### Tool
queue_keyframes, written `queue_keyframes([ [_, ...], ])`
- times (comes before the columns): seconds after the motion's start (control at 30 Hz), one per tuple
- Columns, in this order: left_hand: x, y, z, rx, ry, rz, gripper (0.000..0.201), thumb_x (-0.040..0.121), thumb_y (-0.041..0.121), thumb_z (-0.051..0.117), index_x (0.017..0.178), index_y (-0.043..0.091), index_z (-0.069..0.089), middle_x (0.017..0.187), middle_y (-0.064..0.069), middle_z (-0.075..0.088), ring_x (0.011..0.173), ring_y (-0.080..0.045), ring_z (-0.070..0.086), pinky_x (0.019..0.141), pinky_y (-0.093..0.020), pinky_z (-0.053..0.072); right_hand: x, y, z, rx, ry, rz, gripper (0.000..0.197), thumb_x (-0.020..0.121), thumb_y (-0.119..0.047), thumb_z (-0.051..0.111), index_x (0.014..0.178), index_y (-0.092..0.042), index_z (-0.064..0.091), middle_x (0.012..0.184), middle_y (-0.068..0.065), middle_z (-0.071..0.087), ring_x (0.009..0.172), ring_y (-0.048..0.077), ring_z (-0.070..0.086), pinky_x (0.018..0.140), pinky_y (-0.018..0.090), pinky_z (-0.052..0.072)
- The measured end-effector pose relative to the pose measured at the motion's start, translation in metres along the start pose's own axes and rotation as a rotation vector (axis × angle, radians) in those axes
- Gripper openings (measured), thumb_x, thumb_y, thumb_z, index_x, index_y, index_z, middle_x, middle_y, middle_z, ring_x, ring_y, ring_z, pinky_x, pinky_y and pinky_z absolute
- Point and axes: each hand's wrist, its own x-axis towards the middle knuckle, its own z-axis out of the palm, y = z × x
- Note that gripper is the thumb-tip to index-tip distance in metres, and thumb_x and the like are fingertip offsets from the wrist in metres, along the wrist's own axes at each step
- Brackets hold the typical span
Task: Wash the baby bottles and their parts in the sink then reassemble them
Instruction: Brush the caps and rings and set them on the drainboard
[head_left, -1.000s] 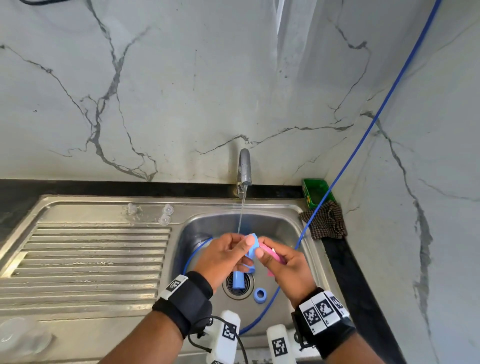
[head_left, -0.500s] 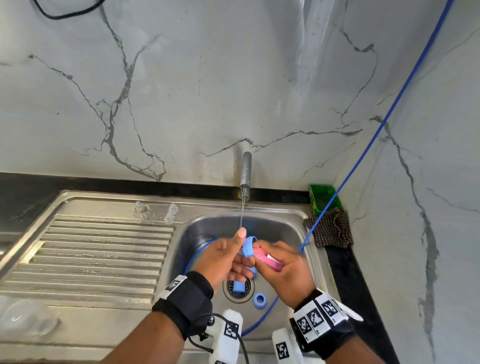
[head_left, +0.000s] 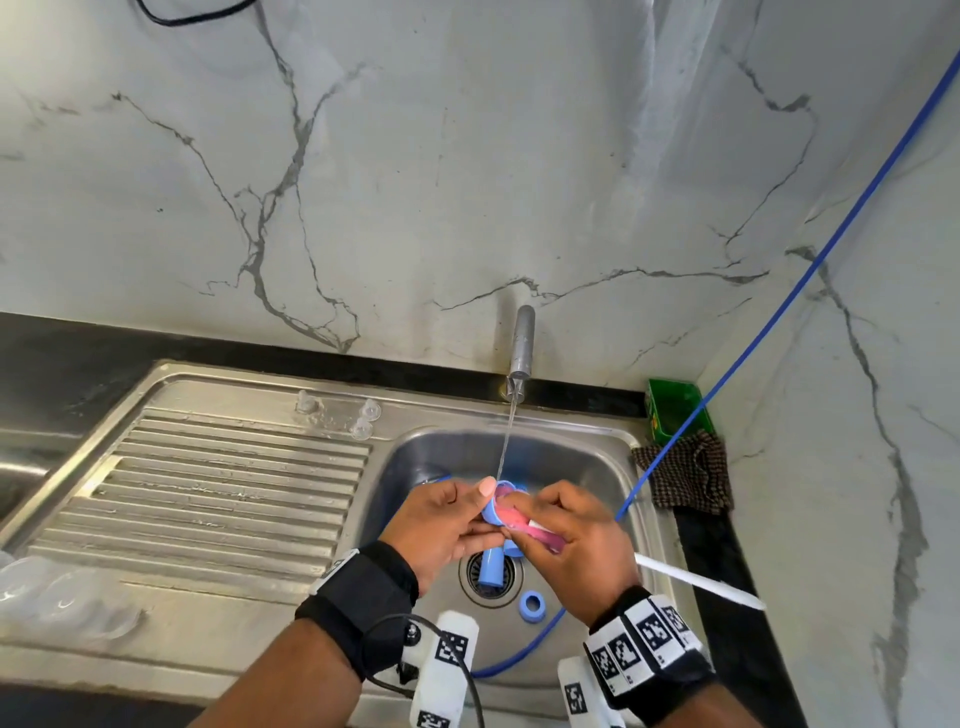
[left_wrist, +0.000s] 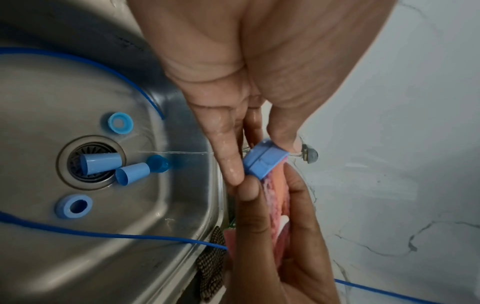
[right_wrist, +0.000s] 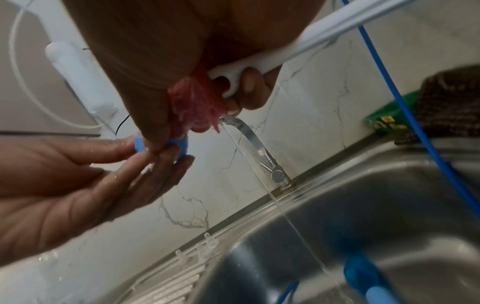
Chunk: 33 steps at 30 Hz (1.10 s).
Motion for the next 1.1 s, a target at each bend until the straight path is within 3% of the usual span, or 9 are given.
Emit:
queue_keyframes([
  [0.13,0.002,0.002,-0.016,-0.06,0.049,0.07,0.021,0.099,0.016,0.058,0.097,0.0,0.071,0.102,-0.016,0.076,0.098,-0.023,0.074,0.083,-0.025,0.059,0.009,-0.01,-0.002,0.208,-0.015,0.084,0.044,0.086,-0.035,0.076,0.117,-0.064,0.062,0.091,-0.014,0.062,0.083,0.004,0.064,0.072,0.011,0.048],
  [0.2,0.005,0.004,-0.03,-0.014,0.084,0.114,0.017,0.096,0.015,0.061,0.1,0.001,0.071,0.109,-0.019,0.074,0.106,-0.027,0.072,0.091,-0.028,0.057,0.015,-0.02,-0.006,0.331,0.032,0.206,0.038,0.087,-0.039,0.074,0.11,-0.067,0.063,0.095,-0.011,0.07,0.091,0.004,0.066,0.08,0.016,0.051],
  [0.33,0.01,0.004,-0.049,0.201,0.049,0.202,0.015,0.096,0.015,0.065,0.108,0.013,0.075,0.108,-0.007,0.077,0.109,-0.022,0.07,0.102,-0.036,0.052,0.029,-0.043,-0.014,0.614,0.068,0.271,0.022,0.097,-0.041,0.057,0.113,-0.054,0.066,0.11,-0.032,0.069,0.108,-0.007,0.064,0.085,0.026,0.054],
  [0.5,0.011,0.001,-0.043,0.382,-0.095,0.35,0.019,0.094,0.003,0.066,0.108,0.013,0.074,0.103,0.0,0.077,0.101,-0.014,0.07,0.092,-0.024,0.052,0.03,-0.051,0.009,0.14,0.011,-0.009,0.034,0.095,-0.047,0.057,0.129,-0.053,0.061,0.099,-0.016,0.059,0.082,0.006,0.061,0.067,0.013,0.048],
  [0.63,0.017,-0.006,-0.048,0.425,-0.13,0.412,0.013,0.094,0.006,0.067,0.105,0.003,0.072,0.096,-0.005,0.073,0.089,-0.006,0.064,0.085,-0.025,0.049,0.03,-0.036,0.016,0.111,0.164,0.169,0.034,0.092,-0.046,0.058,0.125,-0.051,0.063,0.092,-0.011,0.058,0.078,0.005,0.061,0.07,0.013,0.048],
  [0.73,0.021,-0.014,-0.047,0.412,-0.141,0.386,0.023,0.091,0.022,0.068,0.104,0.003,0.07,0.084,0.003,0.064,0.079,-0.007,0.056,0.078,-0.027,0.046,0.02,-0.037,0.018,0.077,0.131,0.101,0.038,0.089,-0.039,0.062,0.127,-0.042,0.067,0.096,-0.009,0.054,0.076,0.0,0.055,0.07,0.009,0.044],
  [0.9,0.02,-0.016,-0.038,0.48,-0.218,0.403,0.025,0.092,0.024,0.065,0.114,0.014,0.071,0.104,0.006,0.075,0.093,-0.009,0.068,0.081,-0.019,0.05,0.017,-0.022,0.001,0.084,0.169,0.19,0.037,0.092,-0.026,0.069,0.125,-0.043,0.068,0.093,-0.008,0.06,0.073,0.006,0.059,0.064,0.017,0.049],
  [1.03,0.021,-0.018,-0.026,0.417,-0.177,0.329,0.028,0.087,0.01,0.059,0.112,0.017,0.07,0.082,0.002,0.071,0.072,-0.011,0.061,0.067,-0.026,0.047,0.008,-0.032,-0.003,0.001,0.054,-0.004,0.034,0.09,-0.037,0.065,0.123,-0.045,0.068,0.097,-0.013,0.059,0.082,0.004,0.059,0.064,0.019,0.051],
  [1.1,0.024,-0.021,-0.025,0.44,-0.162,0.337,0.018,0.093,0.013,0.061,0.109,0.016,0.069,0.081,0.0,0.071,0.071,-0.014,0.061,0.072,-0.032,0.049,0.01,-0.026,-0.006,0.04,0.083,0.073,0.039,0.09,-0.036,0.064,0.128,-0.048,0.064,0.097,-0.015,0.059,0.082,0.009,0.061,0.066,0.027,0.055],
])
